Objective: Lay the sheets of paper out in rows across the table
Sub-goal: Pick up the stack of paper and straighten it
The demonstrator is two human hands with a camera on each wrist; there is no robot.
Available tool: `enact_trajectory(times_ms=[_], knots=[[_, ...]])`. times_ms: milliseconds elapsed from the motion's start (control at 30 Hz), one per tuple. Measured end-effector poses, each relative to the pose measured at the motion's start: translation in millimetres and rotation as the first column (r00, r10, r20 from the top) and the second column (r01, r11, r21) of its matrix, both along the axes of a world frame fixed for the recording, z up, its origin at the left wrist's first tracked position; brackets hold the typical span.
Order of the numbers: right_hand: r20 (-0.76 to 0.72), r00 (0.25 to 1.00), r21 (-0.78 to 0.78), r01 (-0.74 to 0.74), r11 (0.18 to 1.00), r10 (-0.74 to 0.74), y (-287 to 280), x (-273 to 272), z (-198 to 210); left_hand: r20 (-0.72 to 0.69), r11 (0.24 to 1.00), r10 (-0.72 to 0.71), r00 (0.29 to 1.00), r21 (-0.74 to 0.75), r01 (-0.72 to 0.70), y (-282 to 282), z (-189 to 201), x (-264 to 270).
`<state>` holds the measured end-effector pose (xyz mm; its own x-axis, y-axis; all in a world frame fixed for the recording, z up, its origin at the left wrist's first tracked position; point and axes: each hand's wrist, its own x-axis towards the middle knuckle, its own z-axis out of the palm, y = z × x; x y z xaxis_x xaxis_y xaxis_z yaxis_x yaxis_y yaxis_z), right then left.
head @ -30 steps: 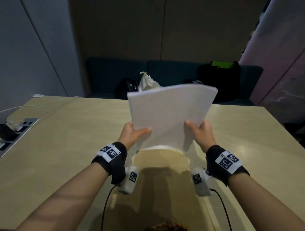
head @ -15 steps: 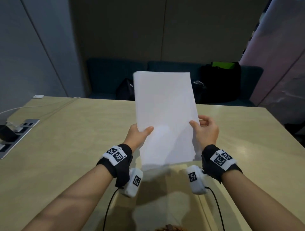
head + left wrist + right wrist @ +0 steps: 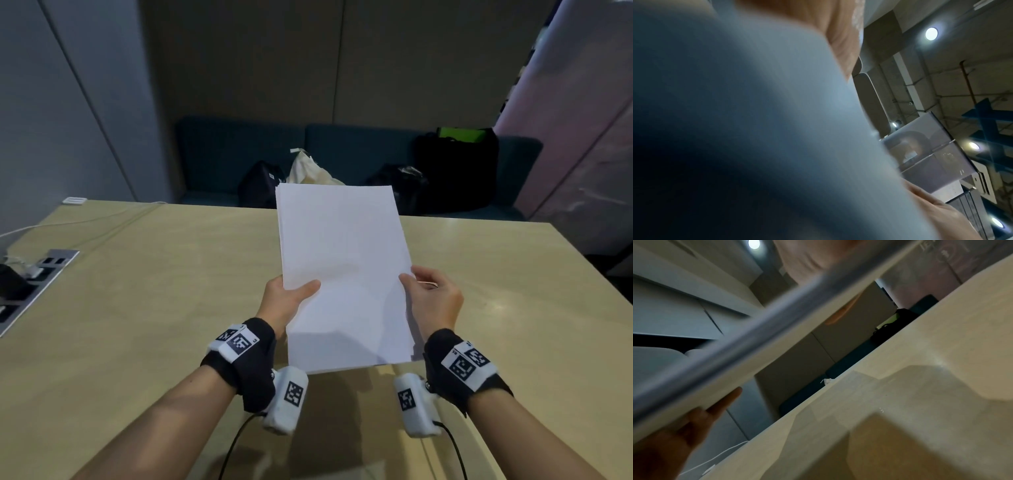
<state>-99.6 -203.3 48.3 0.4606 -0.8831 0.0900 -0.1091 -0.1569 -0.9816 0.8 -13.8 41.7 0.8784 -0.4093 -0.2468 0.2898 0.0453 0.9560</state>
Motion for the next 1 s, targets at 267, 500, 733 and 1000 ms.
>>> enact_trajectory(times_ms=[267,500,733,1000], knots=[[0.024,0.999,-0.010,0.034,0.999,-0.034,-2.2,-6.1,-0.2,0.005,1.000,0.015,1.000,-0.012,-0.015,-4.8,-2.1,-5.3],[0.037,0.998,-0.047,0.060,0.997,-0.058,-28.5,-8.7,2.5,0.023,1.000,-0.014,1.000,-0.015,0.014,-29.8,5.2,-7.9],[0.108,0.994,-0.001,0.035,0.999,-0.035,-70.4,-22.7,14.6,0.051,0.999,0.037,0.998,-0.018,-0.036,-68.8,10.3,-19.5],[0.123,0.992,0.029,-0.025,0.999,0.022,-110.8,-49.7,19.8,0.037,0.997,0.079,0.996,-0.021,-0.079,-97.5,8.4,-48.5]])
